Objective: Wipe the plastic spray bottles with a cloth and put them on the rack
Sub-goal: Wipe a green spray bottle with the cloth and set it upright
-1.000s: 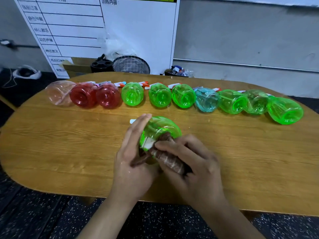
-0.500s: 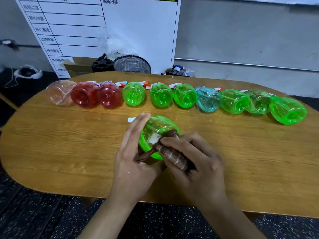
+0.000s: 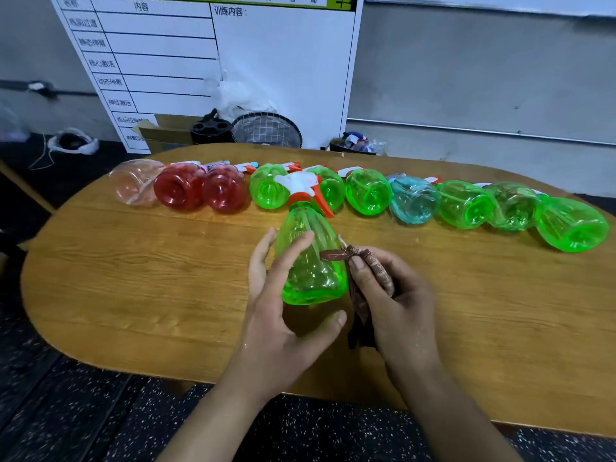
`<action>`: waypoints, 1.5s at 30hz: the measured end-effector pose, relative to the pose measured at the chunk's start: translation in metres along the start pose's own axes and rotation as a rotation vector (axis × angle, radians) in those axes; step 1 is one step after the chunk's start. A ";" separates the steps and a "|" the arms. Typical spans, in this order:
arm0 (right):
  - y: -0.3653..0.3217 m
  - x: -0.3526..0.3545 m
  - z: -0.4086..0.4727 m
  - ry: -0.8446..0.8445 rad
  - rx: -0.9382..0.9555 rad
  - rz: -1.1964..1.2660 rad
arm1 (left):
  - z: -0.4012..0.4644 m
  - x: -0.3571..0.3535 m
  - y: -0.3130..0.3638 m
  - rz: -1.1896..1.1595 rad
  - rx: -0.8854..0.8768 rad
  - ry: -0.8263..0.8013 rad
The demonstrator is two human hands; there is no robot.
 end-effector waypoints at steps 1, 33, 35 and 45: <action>0.004 -0.001 0.002 -0.009 -0.029 0.017 | 0.000 0.002 0.000 -0.018 0.017 0.004; 0.074 -0.194 0.007 -0.299 -0.255 -0.061 | -0.011 0.233 -0.101 0.489 0.399 0.469; 0.075 -0.194 0.010 -0.298 -0.265 -0.058 | 0.005 0.248 -0.113 0.513 0.424 0.469; 0.081 -0.197 0.027 -0.263 -0.352 0.036 | 0.048 0.274 -0.144 0.568 0.465 0.439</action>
Point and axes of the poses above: each hand's wrist, its own z-axis towards the middle knuckle, its own x-axis out of the back of the hand, y = z × x, the point moved 3 cm from there along z, towards the middle knuckle, and after that the axes turned 11 degrees about -x, right-handed, at the moved point
